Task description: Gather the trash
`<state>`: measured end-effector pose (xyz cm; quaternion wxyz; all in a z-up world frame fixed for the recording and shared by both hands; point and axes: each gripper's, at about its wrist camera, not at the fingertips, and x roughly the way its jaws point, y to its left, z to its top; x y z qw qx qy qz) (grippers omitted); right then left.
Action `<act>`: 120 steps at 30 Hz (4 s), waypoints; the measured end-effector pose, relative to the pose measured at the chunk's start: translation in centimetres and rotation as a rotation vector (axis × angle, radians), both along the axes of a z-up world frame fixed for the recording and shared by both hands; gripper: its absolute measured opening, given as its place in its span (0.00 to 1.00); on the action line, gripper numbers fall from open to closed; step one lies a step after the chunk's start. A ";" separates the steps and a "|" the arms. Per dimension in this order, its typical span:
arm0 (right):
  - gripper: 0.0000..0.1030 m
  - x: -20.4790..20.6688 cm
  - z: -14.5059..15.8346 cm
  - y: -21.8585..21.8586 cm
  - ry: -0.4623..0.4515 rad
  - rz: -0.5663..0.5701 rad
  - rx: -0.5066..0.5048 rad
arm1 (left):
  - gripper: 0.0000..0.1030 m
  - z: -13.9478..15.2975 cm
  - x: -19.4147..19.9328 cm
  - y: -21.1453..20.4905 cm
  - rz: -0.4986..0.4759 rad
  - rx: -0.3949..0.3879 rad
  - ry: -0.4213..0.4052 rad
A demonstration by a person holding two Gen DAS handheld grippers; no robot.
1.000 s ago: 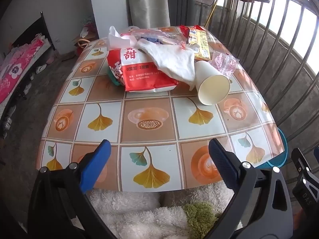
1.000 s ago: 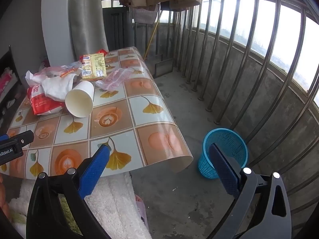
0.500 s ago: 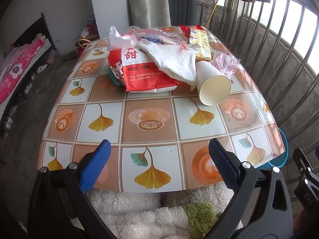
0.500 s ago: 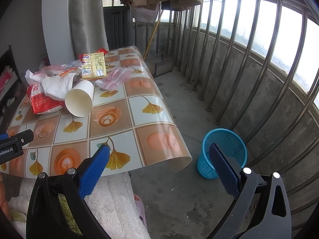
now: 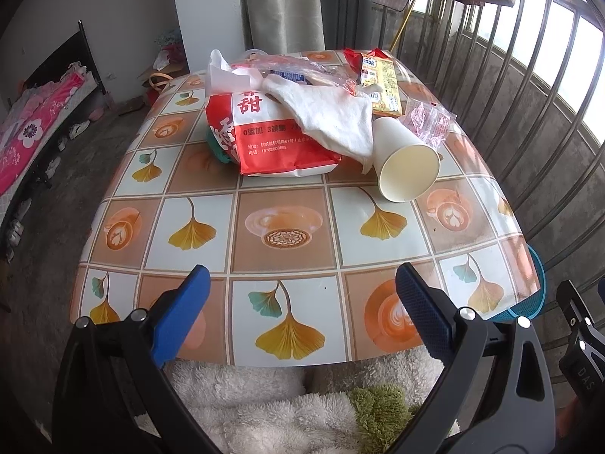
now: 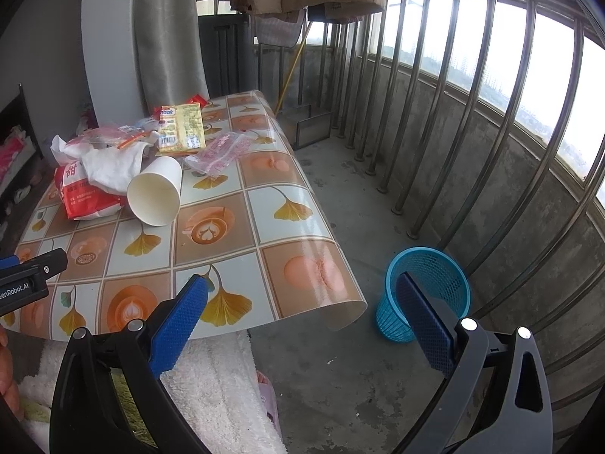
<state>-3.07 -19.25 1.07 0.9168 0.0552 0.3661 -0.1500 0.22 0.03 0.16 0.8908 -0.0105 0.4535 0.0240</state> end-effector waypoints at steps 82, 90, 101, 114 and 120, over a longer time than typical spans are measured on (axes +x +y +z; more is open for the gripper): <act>0.94 7.0 2.1 -2.1 -0.156 0.087 0.274 | 0.91 1.5 3.5 5.4 -0.079 -0.026 -0.222; 0.80 17.6 -0.2 -5.1 -0.052 0.149 0.519 | 0.91 1.8 3.9 3.4 -0.389 -0.192 -0.378; 0.55 31.0 -5.9 -6.1 0.100 0.159 0.530 | 0.63 -1.8 5.9 -3.9 -0.597 0.056 -0.363; 0.08 33.3 -7.9 -4.8 0.153 0.206 0.400 | 0.24 -4.9 8.2 -6.0 -0.610 0.162 -0.292; 0.03 32.9 -7.8 -4.7 0.126 0.206 0.375 | 0.06 -5.0 8.6 -5.8 -0.580 0.132 -0.273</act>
